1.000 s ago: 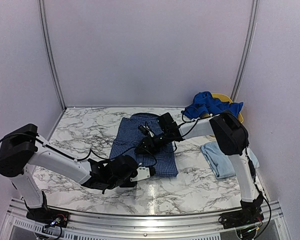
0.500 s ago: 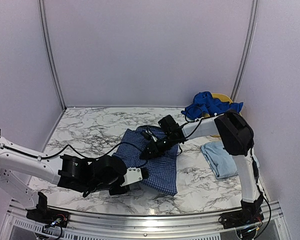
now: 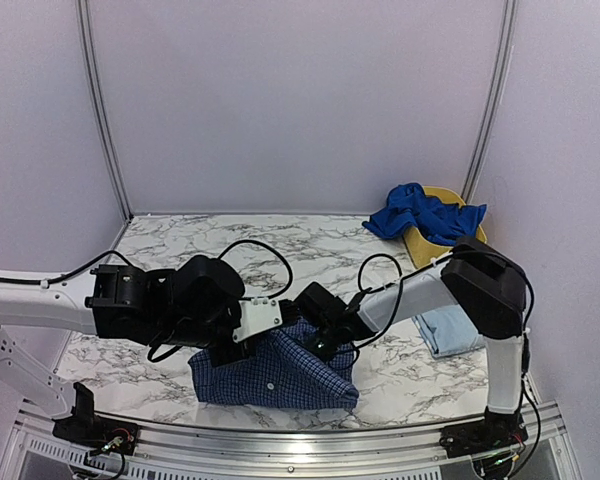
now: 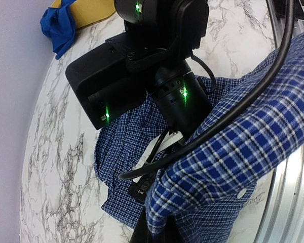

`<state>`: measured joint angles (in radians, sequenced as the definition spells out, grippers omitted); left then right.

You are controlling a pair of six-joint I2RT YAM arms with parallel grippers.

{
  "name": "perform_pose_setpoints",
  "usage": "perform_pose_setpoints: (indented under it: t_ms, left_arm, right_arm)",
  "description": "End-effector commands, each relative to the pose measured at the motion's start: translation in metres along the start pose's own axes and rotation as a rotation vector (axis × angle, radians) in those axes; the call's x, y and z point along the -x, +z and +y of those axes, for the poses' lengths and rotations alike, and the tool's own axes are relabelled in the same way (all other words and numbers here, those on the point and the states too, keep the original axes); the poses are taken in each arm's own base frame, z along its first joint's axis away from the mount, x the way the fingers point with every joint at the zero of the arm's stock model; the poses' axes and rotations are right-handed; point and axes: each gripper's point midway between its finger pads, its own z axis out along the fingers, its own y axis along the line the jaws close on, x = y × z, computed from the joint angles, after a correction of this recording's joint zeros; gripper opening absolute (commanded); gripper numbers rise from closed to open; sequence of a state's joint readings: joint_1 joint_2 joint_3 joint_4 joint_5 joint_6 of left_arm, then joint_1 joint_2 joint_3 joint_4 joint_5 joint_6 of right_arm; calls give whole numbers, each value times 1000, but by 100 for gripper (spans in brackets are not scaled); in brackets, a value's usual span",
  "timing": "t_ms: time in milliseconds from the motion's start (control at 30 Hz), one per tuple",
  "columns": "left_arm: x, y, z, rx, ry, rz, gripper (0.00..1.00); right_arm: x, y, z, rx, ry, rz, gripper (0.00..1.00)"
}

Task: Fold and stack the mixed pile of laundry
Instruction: Fold the 2/3-rectangle-folded shirt at the center of the board.

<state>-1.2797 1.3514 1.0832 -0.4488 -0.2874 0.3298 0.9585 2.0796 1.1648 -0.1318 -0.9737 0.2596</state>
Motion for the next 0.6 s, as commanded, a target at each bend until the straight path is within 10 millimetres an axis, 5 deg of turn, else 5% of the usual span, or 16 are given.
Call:
perform_pose_setpoints:
  t_ms: [0,167,300,433,567]
  left_arm:
    - [-8,-1,-23,-138,6,10,0]
    - [-9,-1,-39,-225,12,3,0]
    - [-11,-1,-41,-240,31,12,0]
    - [-12,5,-33,-227,40,31,0]
    - [-11,16,-14,-214,24,45,0]
  right_arm:
    - [20,-18,20,-23,-56,-47,36]
    - [76,-67,24,-80,-122,-133,52]
    - [113,-112,11,-149,-136,-217,54]
    - [116,-131,-35,-244,-64,-228,52]
    - [110,-129,-76,-308,-2,-218,50]
